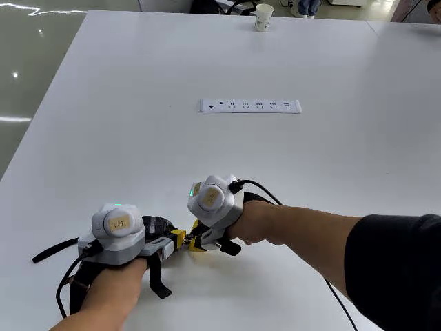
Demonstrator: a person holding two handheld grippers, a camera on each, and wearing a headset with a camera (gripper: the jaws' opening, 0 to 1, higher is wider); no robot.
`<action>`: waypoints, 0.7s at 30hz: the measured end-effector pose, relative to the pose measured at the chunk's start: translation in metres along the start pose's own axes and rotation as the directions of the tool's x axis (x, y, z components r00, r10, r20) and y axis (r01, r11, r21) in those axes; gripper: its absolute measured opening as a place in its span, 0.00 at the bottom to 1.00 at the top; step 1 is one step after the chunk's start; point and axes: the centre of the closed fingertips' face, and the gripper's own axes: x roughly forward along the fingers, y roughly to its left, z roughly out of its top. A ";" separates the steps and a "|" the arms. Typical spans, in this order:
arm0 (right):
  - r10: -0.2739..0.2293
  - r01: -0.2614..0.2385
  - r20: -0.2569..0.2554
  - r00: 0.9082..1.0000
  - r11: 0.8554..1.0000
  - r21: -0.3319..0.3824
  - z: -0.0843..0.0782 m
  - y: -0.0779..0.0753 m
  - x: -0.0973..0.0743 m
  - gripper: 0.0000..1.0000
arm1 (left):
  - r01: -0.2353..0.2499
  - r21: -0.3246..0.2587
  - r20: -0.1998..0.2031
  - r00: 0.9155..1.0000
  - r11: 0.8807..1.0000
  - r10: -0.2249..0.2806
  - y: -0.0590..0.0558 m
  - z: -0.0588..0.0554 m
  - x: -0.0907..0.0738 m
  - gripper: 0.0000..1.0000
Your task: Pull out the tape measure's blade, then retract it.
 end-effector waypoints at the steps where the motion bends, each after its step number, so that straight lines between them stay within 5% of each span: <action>1: 0.000 0.000 0.001 1.000 1.000 -0.003 0.000 0.000 0.000 0.11 | 0.000 0.000 0.000 1.000 1.000 0.000 0.000 0.000 0.000 0.62; 21: 0.002 -0.003 0.018 1.000 1.000 0.005 0.009 0.000 0.007 0.11 | 0.001 -0.005 -0.001 1.000 1.000 -0.001 0.000 0.000 0.000 0.62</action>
